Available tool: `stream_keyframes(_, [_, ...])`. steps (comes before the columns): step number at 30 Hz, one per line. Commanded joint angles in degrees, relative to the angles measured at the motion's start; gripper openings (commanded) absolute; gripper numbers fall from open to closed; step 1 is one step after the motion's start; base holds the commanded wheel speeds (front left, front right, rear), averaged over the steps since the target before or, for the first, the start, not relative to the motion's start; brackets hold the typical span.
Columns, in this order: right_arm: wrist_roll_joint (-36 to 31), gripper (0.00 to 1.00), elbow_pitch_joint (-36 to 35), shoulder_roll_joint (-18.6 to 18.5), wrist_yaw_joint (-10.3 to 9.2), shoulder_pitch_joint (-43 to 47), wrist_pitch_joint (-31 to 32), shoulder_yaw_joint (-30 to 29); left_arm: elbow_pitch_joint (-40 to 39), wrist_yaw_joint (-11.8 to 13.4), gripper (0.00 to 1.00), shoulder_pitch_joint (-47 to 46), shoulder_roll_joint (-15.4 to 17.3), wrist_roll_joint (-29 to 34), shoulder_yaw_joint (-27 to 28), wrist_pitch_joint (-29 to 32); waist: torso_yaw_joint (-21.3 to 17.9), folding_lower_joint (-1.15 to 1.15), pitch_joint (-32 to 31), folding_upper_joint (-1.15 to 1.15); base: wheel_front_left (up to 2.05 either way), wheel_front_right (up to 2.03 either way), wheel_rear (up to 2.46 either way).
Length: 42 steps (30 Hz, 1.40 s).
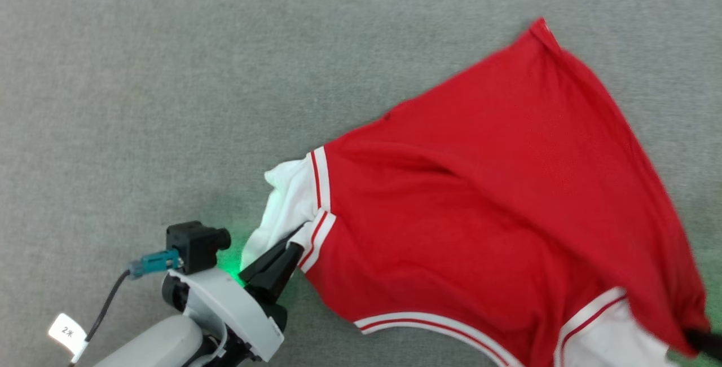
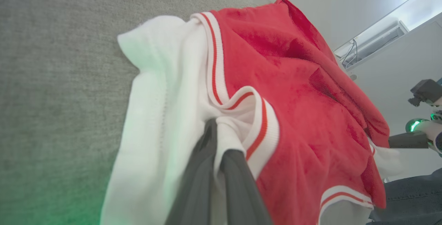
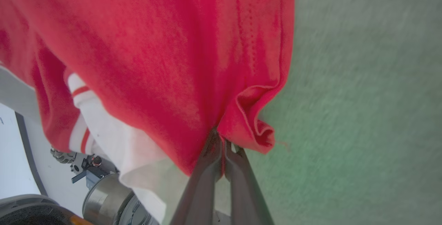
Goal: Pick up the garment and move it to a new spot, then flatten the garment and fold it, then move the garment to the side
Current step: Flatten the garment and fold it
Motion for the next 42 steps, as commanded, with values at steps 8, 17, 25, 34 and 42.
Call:
stream_keyframes(8, [-4.1, 0.0, -7.3, 7.0, -0.04, 9.7, 2.8, -2.9, -0.7, 0.7, 0.0, 2.3, 1.0, 0.5, 1.8, -0.2, -2.5, 0.0, -1.7, 0.0, 0.0, 0.0, 0.0])
stream_keyframes(17, [-3.7, 1.0, -12.2, 9.2, -0.03, 6.1, 1.7, -13.7, -0.8, 0.4, 0.0, 2.4, 0.3, 1.7, 1.6, -0.3, -1.4, 0.0, -2.4, 0.0, 0.0, 0.0, 0.0])
stream_keyframes(25, [-10.1, 1.0, -9.9, 5.7, -0.03, -12.5, -3.3, -12.4, -0.5, -0.4, 0.0, 0.8, -2.2, 3.3, 1.0, -0.2, 2.4, 0.0, -1.7, 0.0, 0.0, 0.0, 0.0])
stream_keyframes(34, [-19.3, 1.0, 8.1, 5.7, -0.04, -35.3, -8.1, 5.5, 1.1, -1.7, 0.0, -2.2, -5.1, 4.6, 0.2, 0.2, 6.8, 0.0, 1.1, 0.0, 0.0, 0.0, 0.0])
stream_keyframes(42, [-19.8, 1.0, 24.3, 4.9, -0.04, -45.6, -8.6, 17.4, 4.0, -3.2, 0.0, -5.4, -8.5, 6.1, -0.5, 0.2, 10.4, 0.0, 3.8, 0.0, 0.0, 0.0, 0.0])
